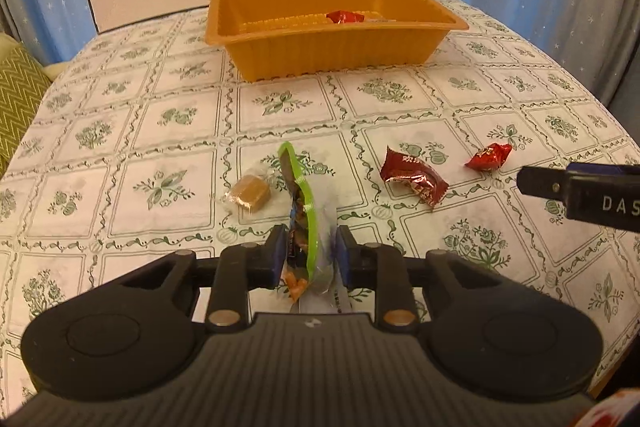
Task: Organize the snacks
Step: 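Grasp the small red candy with the right gripper while the left gripper holds the chocolate bar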
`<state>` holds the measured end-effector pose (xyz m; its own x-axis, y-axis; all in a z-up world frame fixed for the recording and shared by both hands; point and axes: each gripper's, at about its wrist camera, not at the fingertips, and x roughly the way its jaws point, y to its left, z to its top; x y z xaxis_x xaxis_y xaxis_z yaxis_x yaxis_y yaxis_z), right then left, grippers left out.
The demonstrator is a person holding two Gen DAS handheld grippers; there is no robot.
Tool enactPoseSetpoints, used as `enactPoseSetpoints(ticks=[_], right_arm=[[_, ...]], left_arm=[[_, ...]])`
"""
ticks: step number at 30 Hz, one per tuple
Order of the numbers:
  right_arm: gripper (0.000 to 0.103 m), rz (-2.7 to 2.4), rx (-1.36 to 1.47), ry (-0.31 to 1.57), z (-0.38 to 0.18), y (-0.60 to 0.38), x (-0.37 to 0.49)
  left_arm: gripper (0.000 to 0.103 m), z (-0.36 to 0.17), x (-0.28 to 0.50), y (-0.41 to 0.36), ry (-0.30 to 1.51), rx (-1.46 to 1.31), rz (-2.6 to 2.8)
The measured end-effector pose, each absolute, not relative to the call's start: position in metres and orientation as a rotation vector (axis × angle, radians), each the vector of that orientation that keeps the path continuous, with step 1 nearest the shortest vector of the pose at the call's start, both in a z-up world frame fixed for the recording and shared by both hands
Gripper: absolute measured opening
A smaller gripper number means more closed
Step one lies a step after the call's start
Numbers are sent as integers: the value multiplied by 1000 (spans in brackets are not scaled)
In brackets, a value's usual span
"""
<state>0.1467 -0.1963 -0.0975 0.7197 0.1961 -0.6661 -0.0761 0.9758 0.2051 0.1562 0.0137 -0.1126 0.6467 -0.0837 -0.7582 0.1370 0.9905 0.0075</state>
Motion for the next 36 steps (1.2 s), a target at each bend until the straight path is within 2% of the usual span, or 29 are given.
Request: enactPoseSetpoints(ticks=[10,12,27,31,33,36], right_arm=[[65,191,156,735,-101,-185,168],[50,206,155,732,-102,-182,173],[45,247,-108,745,-117,-151,178],[37,240,-104,749,-117,-151,177],[29,236,-104,755,-117,-152,177],[24,228,-101,747,-116,-154,175]], left_arm=[[23,-113,154,21,839,-4,-124],[23,-113,153,23,834,-8,-120],[23,-112,152,25,836,-28,-121],[23,-112,152,25,837,-29,-118],[23,-112,152,25,837,-28,-117],[23,-112,151,25,836,-29,-118]])
